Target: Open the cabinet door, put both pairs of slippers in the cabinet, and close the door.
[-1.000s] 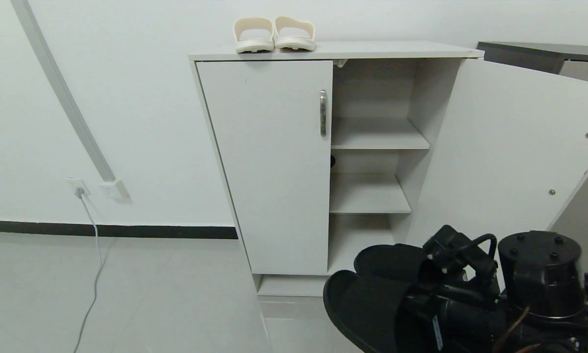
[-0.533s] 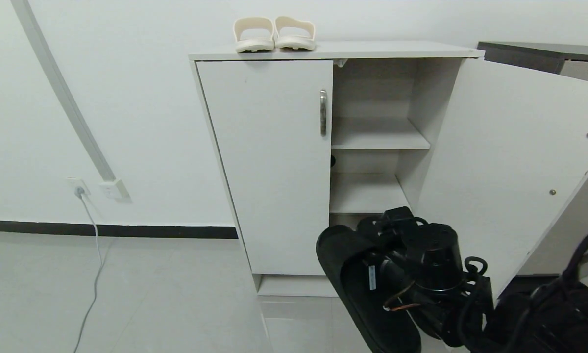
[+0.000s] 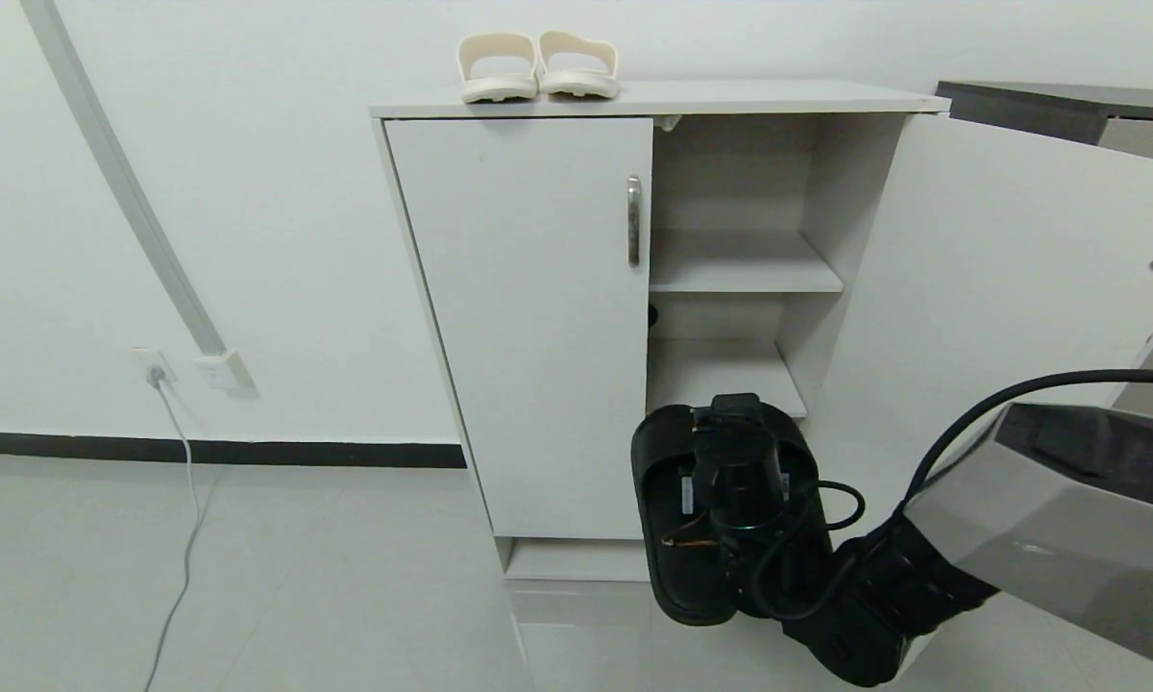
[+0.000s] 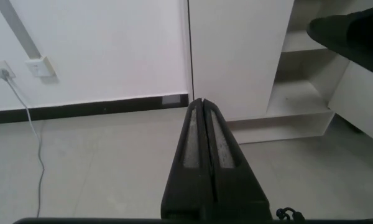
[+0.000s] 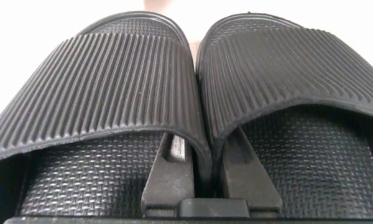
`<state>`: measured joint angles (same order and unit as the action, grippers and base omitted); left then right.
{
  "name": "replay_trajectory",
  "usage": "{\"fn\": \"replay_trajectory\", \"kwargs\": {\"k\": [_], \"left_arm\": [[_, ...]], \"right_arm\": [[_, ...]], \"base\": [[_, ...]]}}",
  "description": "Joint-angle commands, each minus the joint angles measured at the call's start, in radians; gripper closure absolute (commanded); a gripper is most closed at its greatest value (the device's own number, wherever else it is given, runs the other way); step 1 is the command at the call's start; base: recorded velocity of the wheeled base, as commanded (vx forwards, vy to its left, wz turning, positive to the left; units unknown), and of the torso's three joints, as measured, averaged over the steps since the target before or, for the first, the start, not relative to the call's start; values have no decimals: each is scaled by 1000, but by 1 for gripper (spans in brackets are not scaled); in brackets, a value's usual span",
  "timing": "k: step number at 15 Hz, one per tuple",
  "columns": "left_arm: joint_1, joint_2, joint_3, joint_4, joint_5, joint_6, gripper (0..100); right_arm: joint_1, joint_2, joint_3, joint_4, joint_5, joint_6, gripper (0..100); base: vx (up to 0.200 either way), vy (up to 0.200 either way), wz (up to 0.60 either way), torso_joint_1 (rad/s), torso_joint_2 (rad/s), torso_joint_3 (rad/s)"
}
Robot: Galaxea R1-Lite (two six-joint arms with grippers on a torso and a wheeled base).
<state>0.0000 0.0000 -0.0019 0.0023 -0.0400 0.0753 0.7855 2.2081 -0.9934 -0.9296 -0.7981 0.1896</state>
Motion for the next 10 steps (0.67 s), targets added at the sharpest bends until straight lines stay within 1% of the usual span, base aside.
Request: {"fn": "replay_trajectory", "kwargs": {"k": [1,6,8,10], "left_arm": [[0,2,0,1,0,-2,100],[0,2,0,1,0,-3,100],[0,2,0,1,0,-12,100],[0,2,0,1,0,-11,100]], "right_arm": [[-2,58,-30,-2,-10,1,100],[-2,58,-28,-2,-10,7,100],[-14,91,-51,-5,-1,8,100],[-14,139,-76,-35,22,5,100]], "base": [[0,0,0,0,0,0],[0,-200,0,2,0,4],[0,0,0,0,0,0],[0,0,0,0,0,0]]}}
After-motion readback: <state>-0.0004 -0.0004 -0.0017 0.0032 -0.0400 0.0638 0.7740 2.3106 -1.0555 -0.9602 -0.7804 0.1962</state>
